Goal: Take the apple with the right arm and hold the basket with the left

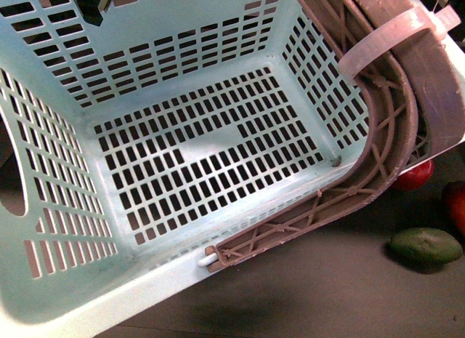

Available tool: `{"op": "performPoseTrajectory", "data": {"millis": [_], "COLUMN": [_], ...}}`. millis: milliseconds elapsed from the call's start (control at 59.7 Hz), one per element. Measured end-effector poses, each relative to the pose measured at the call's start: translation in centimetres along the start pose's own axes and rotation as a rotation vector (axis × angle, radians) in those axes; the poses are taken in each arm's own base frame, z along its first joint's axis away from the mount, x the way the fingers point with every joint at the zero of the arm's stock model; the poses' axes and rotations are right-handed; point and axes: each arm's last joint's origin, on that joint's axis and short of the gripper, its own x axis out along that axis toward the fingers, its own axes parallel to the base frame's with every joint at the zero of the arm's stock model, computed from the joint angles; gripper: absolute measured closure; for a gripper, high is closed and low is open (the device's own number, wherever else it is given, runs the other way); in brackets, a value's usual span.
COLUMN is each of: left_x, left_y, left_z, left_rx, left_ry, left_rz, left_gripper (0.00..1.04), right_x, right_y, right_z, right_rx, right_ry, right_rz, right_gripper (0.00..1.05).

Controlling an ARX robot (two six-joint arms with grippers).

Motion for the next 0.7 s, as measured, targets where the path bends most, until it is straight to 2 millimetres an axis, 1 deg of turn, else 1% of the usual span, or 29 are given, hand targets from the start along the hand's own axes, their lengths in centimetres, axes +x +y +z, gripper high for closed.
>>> {"op": "performPoseTrajectory", "data": {"millis": [50,134,201,268,335,402,452,469,502,519,569,586,620,636,703], "left_x": [0.0,0.0,0.0,0.0,0.0,0.0,0.0,0.0,0.0,0.0,0.0,0.0,0.0,0.0,0.0], "left_y": [0.0,0.0,0.0,0.0,0.0,0.0,0.0,0.0,0.0,0.0,0.0,0.0,0.0,0.0,0.0], "left_z": [0.0,0.0,0.0,0.0,0.0,0.0,0.0,0.0,0.0,0.0,0.0,0.0,0.0,0.0,0.0], "left_rx": [-0.003,0.000,0.001,-0.002,-0.001,0.000,0.001,0.000,0.000,0.000,0.000,0.000,0.000,0.000,0.000], "left_ry": [0.002,0.001,0.002,0.003,0.001,-0.002,-0.002,-0.002,-0.002,-0.002,-0.002,-0.001,-0.001,-0.001,-0.001], "left_rz": [-0.001,-0.001,-0.002,-0.002,-0.001,0.001,0.001,0.001,0.001,0.001,0.001,0.001,0.001,0.000,0.000], "left_gripper": [0.88,0.88,0.88,0.88,0.88,0.88,0.88,0.88,0.88,0.88,0.88,0.88,0.88,0.88,0.88], "right_x": [0.2,0.8,1.9,3.4,5.4,8.4,10.3,11.3,12.3,13.3,15.3,16.2,17.1,17.9,20.1], "right_y": [0.4,1.2,1.9,2.6,3.3,4.2,4.7,4.9,5.1,5.2,5.4,5.4,5.3,5.3,5.0], "right_z": [0.6,1.4,1.9,2.5,3.0,3.5,3.5,3.4,3.3,3.1,2.4,2.0,1.5,1.0,-0.5], "right_rx": [0.039,0.058,0.045,0.029,-0.008,-0.060,-0.090,-0.113,-0.131,-0.145,-0.171,-0.182,-0.188,-0.194,-0.208], "right_ry": [-0.019,-0.035,-0.044,-0.044,-0.053,-0.055,-0.049,-0.040,-0.032,-0.021,0.025,0.053,0.080,0.110,0.194], "right_rz": [0.009,0.040,0.064,0.089,0.092,0.100,0.101,0.111,0.110,0.106,0.102,0.097,0.091,0.083,0.066], "right_gripper": [0.09,0.09,0.09,0.09,0.09,0.09,0.09,0.09,0.09,0.09,0.09,0.09,0.09,0.09,0.09]}}
